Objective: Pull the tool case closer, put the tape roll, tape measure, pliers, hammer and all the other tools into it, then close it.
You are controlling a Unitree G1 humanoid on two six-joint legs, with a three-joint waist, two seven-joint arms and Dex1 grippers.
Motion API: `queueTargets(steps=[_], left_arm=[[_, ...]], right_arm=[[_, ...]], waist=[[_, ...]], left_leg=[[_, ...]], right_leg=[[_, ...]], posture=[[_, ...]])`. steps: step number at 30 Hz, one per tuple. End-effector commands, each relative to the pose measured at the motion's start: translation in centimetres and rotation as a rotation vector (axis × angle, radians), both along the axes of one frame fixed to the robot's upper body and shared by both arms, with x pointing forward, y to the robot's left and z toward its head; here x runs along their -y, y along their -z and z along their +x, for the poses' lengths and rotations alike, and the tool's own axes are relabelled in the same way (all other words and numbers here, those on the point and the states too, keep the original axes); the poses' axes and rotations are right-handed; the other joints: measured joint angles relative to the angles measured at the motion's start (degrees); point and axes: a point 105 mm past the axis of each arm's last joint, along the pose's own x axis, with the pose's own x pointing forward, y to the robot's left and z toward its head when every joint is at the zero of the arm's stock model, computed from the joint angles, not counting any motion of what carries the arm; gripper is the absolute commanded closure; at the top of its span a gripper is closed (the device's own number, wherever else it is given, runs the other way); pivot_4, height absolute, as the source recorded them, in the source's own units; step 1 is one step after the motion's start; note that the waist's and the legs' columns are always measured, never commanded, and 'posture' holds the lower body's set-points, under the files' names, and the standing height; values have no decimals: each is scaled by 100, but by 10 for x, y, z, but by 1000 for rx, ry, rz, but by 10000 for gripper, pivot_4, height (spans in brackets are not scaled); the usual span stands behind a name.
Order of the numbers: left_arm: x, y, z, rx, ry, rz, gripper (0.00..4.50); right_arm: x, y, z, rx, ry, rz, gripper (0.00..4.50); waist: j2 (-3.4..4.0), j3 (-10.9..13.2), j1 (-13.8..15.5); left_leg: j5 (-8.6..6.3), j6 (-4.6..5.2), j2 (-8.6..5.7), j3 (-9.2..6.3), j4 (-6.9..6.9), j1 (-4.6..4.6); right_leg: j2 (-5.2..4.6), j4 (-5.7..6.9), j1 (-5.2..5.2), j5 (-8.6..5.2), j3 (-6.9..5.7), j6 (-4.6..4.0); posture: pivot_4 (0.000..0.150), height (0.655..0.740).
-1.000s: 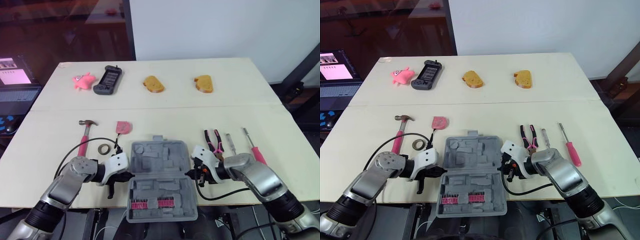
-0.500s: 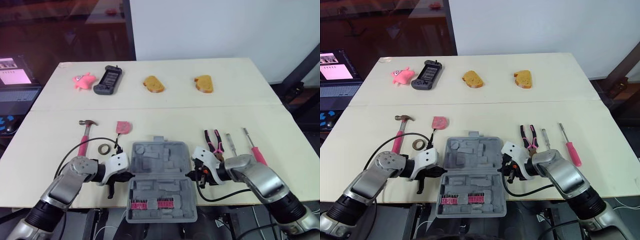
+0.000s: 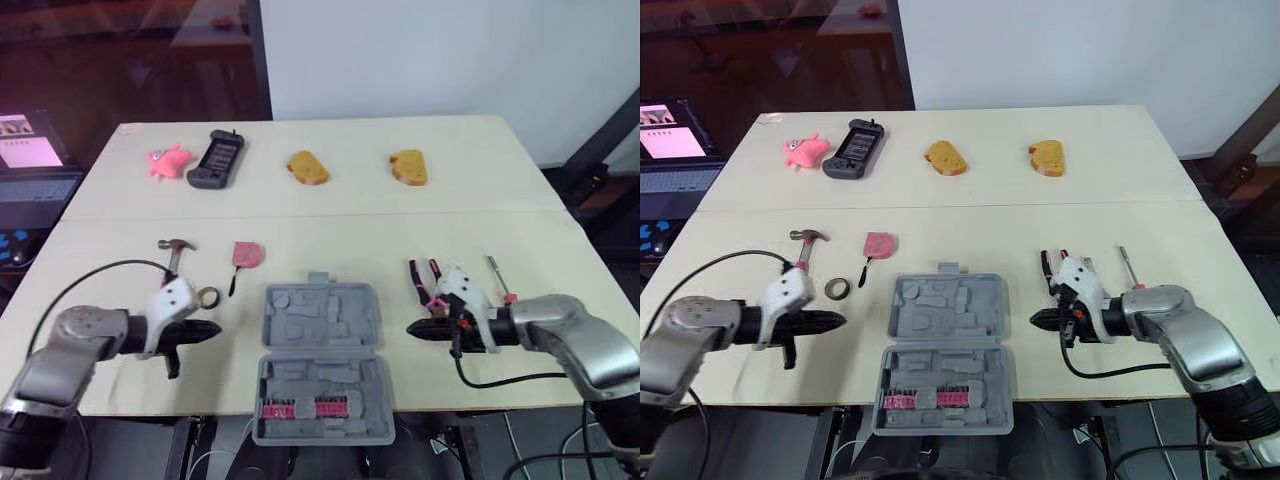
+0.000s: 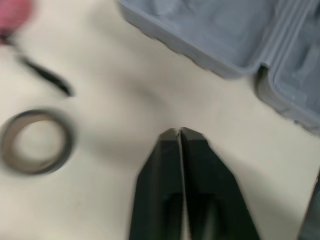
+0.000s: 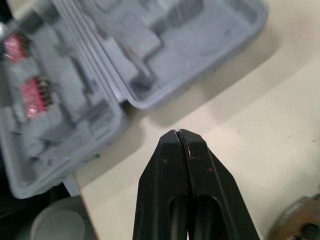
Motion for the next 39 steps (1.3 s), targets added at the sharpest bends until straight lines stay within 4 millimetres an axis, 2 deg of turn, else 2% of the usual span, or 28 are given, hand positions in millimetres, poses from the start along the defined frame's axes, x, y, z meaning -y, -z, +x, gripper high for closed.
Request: queueTargets(steps=[1,4,6,7,14,21,25,30,35,38,39], left_arm=[[-27,-24,0,104,-86,-39,26962],[-56,-26,-4,159,-177,-48,10159],[-79,-32,-7,192,-271,-83,329],[-91,-35,-8,212,-325,-99,0],[-155,-44,-34,295,-501,-61,0],[-175,-52,-43,343,-521,-28,0],[-182,-58,-41,372,-542,-29,0],[-181,-62,-36,388,-515,-24,0],[-157,-72,-24,364,-389,-58,0],[-134,-83,-14,360,-292,-87,0],[-117,-88,-8,342,-218,-111,0]], right_arm=[[10,-16,-4,57,-5,38,32209],[31,-21,2,124,84,85,15512],[51,-23,5,176,146,106,6111],[62,-21,5,192,176,103,1112],[132,-26,2,292,346,69,444],[165,-31,-2,325,386,36,444],[164,-34,2,351,392,59,444],[157,-42,4,368,383,81,444],[143,-57,0,378,317,73,444],[127,-64,-5,345,265,95,444],[116,-69,-8,357,229,87,444]], waist=[[1,0,13],[1,0,28],[-1,0,28],[-1,0,28],[2,1,15],[3,1,3],[5,1,0],[6,1,-2],[6,1,6],[7,1,14],[7,2,22]], left_leg=[[0,0,0,0,-1,0],[-1,0,0,2,2,1],[-1,0,0,5,5,0],[-1,0,0,5,6,0],[-1,0,0,7,1,1],[-2,-2,4,13,1,2],[-2,-2,6,13,-5,2],[-2,-2,6,13,-6,2],[-2,-2,6,13,-6,1],[-2,-2,5,11,-5,0],[-2,-2,5,11,-4,0]], right_leg=[[-1,-1,-1,0,0,0],[-2,-3,4,0,0,-1],[-4,-8,6,0,0,-2],[-3,-9,7,0,0,-2],[-3,-11,5,0,0,-2],[-5,-12,5,-9,1,-19],[-3,-12,2,-9,2,-19],[-3,-12,1,-8,3,-18],[-2,-11,0,-2,4,-7],[-3,-11,1,-2,5,-7],[-3,-11,1,-2,5,-7]], posture=[[1500,7400],[1500,7400],[1500,7400],[1500,7400],[1500,7400],[1500,7400],[1500,7400],[1500,7400],[1500,7400],[1500,7400],[1500,7400]])
